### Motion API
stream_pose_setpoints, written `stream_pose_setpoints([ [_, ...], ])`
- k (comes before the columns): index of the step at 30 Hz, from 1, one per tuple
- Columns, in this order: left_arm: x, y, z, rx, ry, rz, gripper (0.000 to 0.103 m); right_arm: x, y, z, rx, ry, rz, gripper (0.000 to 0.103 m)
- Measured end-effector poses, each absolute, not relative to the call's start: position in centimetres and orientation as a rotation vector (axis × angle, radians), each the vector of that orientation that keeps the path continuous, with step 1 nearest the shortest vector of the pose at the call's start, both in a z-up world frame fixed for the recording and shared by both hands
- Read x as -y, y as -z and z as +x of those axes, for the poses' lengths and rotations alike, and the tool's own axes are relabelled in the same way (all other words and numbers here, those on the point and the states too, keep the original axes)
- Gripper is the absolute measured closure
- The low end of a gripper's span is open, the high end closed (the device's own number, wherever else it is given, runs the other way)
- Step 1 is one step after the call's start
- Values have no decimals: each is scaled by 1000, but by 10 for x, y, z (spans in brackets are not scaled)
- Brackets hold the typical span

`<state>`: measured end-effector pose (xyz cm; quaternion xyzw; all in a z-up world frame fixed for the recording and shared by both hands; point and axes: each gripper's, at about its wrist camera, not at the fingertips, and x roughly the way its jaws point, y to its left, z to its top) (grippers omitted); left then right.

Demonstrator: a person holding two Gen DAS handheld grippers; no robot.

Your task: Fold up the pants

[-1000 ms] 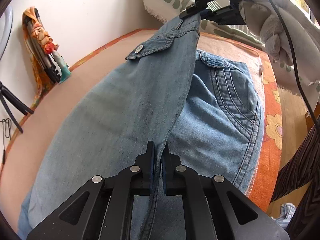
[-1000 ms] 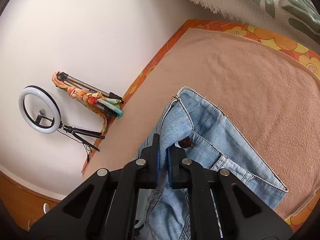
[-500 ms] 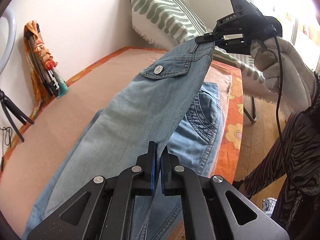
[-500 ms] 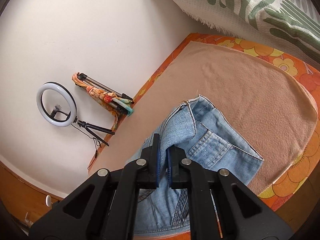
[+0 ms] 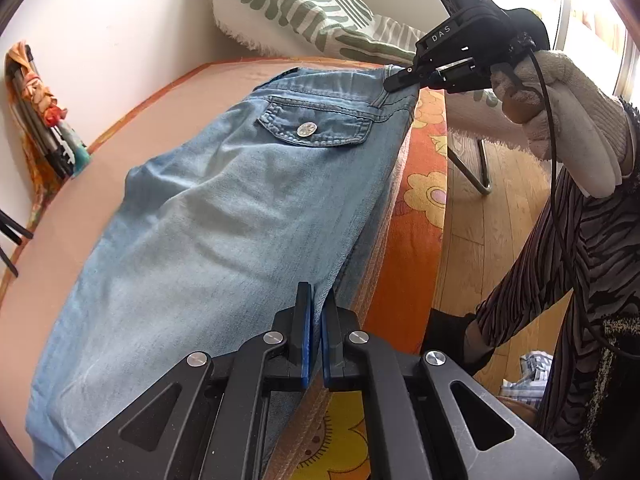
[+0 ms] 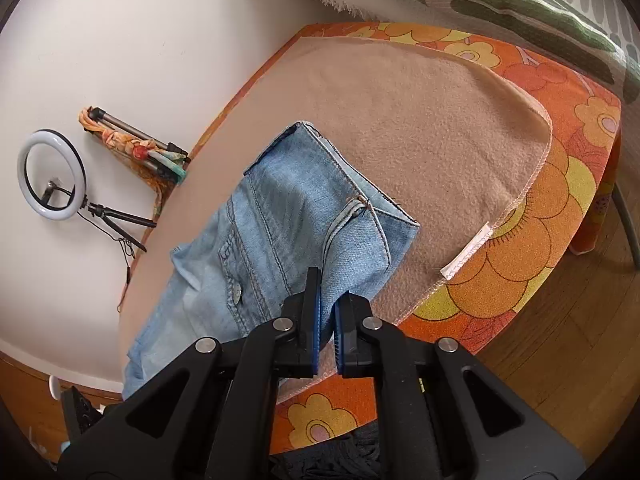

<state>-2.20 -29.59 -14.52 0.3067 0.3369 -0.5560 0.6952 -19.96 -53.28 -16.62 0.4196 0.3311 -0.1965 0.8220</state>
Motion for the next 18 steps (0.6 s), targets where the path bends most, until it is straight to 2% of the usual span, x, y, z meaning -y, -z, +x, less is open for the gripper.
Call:
stream_pose_setpoints([
  [6,291,146,-23,-772,1243,653,96,527,176,-186,-815,472,799,94],
  [7,287,145,-23,-774,1245,641,95,524,175,-185,-840,486,767,92],
  [8,284,142,-23,-780,1249,629,94,522,172,-185,-849,507,741,83],
  [9,280,139,-23,-788,1252,613,91,520,168,-187,-855,526,716,79],
  [10,274,135,-22,-793,1251,591,83,518,163,-189,-846,538,701,75],
  [12,260,125,-20,-800,1250,528,73,512,149,-194,-808,544,669,72],
  [16,220,99,-13,-785,1218,424,66,502,119,-195,-728,507,625,64],
  [18,194,85,-6,-768,1166,371,61,496,103,-188,-691,475,586,58],
])
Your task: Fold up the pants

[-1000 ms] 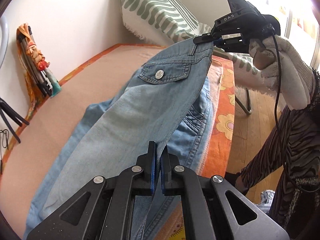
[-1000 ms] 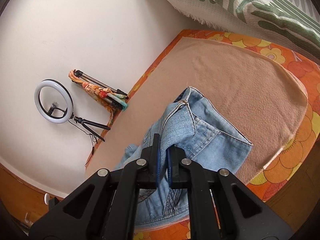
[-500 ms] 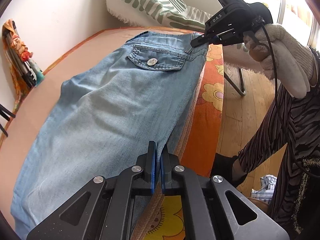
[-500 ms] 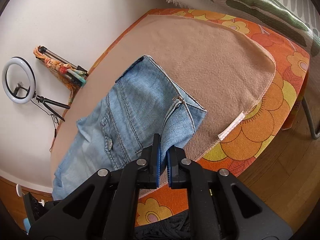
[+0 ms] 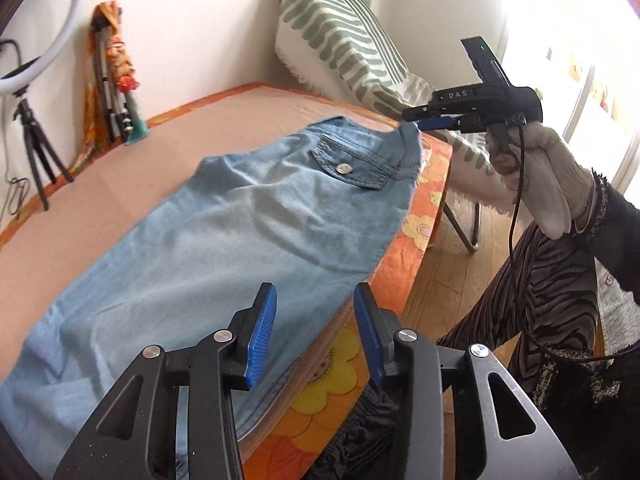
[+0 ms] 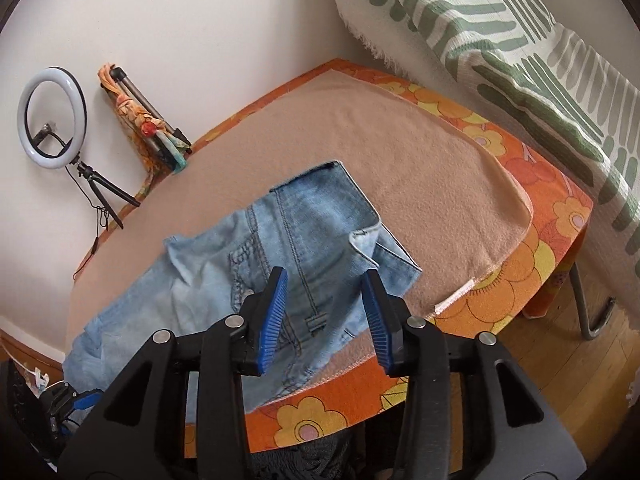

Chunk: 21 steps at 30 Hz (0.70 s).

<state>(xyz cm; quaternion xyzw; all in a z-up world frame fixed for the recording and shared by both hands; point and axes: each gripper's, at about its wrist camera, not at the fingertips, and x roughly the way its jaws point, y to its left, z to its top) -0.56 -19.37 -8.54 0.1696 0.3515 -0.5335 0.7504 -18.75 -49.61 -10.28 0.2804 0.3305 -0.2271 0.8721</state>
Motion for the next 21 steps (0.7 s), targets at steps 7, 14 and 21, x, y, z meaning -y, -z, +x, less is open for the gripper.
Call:
stream_pose_setpoints([
  [7,85,57,38,-739,861,249,52,466,72,-120,-668,303,429,49],
  [14,-27,66,89,-773,501,135,52,434,82,-34,-715,87,388,36],
  [21,-129,109,122,-865,192,5,52,413,123,45,-860,1,352,34],
])
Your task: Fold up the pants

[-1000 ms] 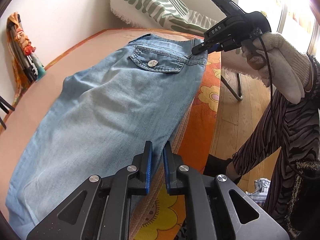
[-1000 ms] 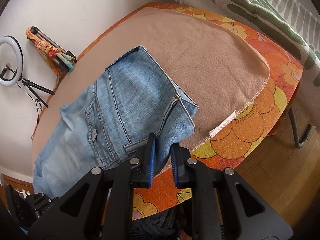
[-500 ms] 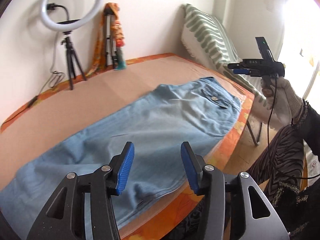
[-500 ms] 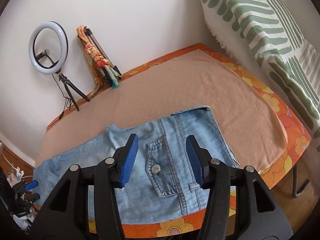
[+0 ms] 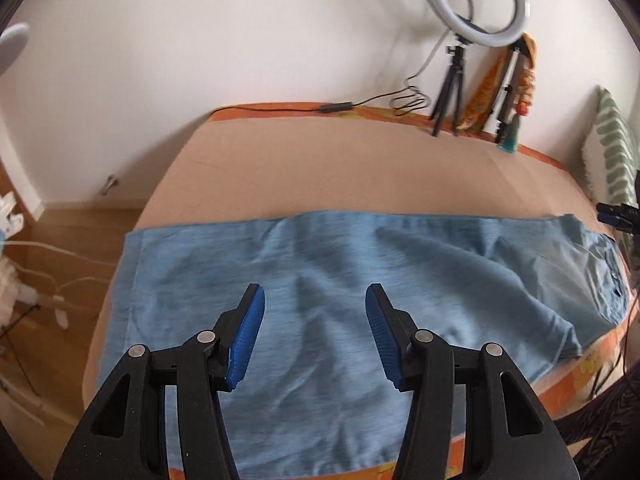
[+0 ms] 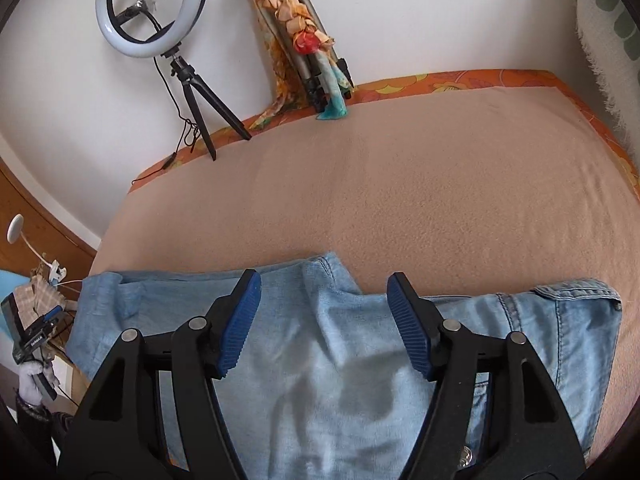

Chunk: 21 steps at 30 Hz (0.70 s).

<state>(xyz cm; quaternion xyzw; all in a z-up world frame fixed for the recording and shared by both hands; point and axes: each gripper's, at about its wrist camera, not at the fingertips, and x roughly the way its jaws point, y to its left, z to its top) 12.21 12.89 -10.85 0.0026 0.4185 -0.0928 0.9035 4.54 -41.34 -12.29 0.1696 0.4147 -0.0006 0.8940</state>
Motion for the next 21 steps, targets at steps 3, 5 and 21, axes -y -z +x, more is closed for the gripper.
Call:
stream_pose_setpoints([
  [3,-163,127,128,-891,105,-65,52,411,138,66,-901,-30,376,30],
  [5,-183,141,132,-912,57,-101,52,411,147,76,-928,-49,393,30],
  [21,-221,180,137,-951,2,-168,52,398,177,101,-1010,-60,299,65],
])
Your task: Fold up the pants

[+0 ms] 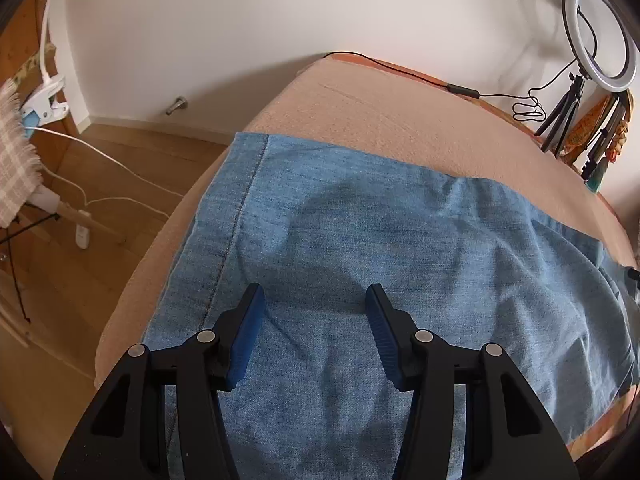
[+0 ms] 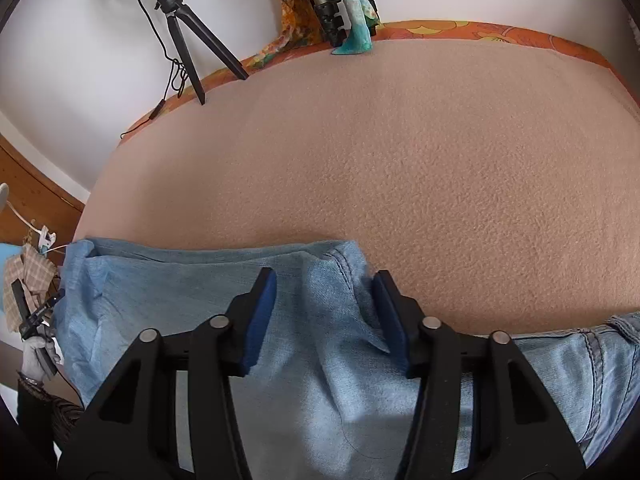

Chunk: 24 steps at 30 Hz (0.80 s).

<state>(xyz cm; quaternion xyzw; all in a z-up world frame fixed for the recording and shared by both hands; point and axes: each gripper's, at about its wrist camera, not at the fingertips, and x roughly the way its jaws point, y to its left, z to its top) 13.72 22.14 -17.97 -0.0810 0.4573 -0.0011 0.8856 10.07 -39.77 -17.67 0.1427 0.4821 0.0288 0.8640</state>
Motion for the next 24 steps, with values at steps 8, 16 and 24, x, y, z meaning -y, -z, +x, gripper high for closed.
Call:
stream_pose_setpoints([
  [8,-221,181,140,-943,5,-142,52,392,157,94,-947,-13,205,93],
  [16,-221,180,141,-940,4,-129,52,388,156,109,-945,85,28,94],
  [24,-225,180,140,-942,-1,-142,52,383,154,94,-955,145,-18,75],
])
